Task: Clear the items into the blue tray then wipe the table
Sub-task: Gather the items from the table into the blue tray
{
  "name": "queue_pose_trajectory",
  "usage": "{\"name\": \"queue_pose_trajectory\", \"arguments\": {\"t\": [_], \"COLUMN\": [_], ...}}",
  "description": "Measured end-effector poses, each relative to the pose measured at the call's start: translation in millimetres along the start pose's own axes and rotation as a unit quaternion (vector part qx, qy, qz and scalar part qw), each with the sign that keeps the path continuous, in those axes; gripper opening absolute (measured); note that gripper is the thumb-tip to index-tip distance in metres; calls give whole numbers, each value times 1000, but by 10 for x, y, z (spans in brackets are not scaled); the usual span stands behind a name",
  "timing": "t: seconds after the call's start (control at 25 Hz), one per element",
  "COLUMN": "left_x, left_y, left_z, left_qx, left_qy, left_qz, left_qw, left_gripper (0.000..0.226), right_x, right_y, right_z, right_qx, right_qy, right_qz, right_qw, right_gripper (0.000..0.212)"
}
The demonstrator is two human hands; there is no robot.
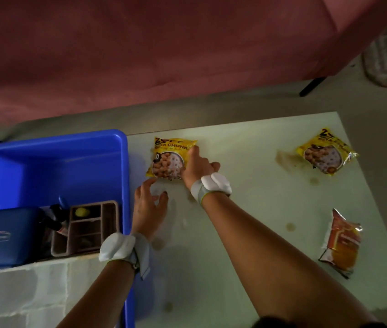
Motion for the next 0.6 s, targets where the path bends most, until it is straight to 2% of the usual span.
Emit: {"name": "queue_pose_trajectory", "arguments": {"t": [0.08, 0.2, 0.32, 0.48, 0.56, 0.6], "left_x": [0, 41, 11, -284, -493, -587], "left_y": [35, 26, 207, 584, 711, 760], "left_z": [30, 111, 176, 208, 229, 239], "left_qx": [29, 60, 74, 49, 37, 24], "left_qy": [16, 18, -54, -183, -191, -175], "left_qz": [-15, -141, -294, -375, -379, -373], "left_qw": [999, 988, 951, 907, 905, 911], "left_gripper": [45, 53, 45, 37, 39, 38], "right_x": [91, 222, 354, 624, 748, 810], "right_y": [19, 63, 299, 700, 853, 999], "right_z": [-21, -167, -306, -602, -768, -806], "right_qx": [19, 94, 190, 264, 307, 298], "right_qy": [40, 97, 100, 113, 138, 153], "right_qz": [48, 122, 192, 114, 37, 40], "right_qw": [998, 983, 958, 951, 941, 941], "right_gripper": [40, 32, 30, 32, 31, 27]}}
Point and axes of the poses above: each hand's wrist, its own z-axis towards the middle knuckle, its own x-axis out of the back of the hand, y = z × x, the point moved 4 cm from there along z, towards the middle knuckle, and after that the axes turned 14 degrees about -y, right-handed, at the moved point
